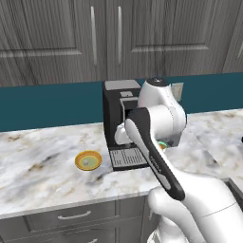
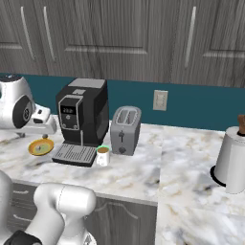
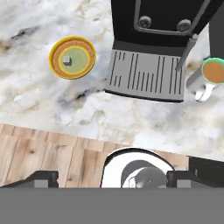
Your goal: Take a sugar cube from the saucer and place it inside the coffee. Then, grab milk from the fridge and place it next to the coffee on the counter to sweeten the coffee.
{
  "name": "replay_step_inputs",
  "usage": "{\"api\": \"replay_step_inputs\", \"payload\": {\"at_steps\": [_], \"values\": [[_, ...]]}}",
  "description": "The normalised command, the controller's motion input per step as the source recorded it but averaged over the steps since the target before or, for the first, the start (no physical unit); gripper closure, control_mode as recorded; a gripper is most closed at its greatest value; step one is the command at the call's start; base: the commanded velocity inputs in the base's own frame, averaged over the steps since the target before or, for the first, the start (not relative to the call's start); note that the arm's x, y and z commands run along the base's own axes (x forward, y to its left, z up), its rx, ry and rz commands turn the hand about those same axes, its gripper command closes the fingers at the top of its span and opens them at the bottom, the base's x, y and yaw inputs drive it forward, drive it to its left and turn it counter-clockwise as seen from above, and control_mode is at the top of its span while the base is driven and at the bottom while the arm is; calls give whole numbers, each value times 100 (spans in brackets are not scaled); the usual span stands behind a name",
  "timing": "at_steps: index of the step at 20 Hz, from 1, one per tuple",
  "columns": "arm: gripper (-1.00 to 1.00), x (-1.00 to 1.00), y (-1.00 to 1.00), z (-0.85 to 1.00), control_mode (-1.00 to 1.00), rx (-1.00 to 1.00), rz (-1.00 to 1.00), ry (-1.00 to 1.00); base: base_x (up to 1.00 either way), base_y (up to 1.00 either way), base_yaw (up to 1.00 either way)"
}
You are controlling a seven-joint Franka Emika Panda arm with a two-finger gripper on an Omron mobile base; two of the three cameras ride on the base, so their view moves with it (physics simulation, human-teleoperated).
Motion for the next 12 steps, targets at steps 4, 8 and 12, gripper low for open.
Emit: {"api": "replay_step_inputs", "payload": {"at_steps": [4,8,12], "values": [[-100,-1,92,-14,-100,-3,11,6,0,0,0],[-100,4,56,-35,-100,-2,11,26,0,0,0],[-100,6,51,-77,-100,0,0,9,0,0,0]]}}
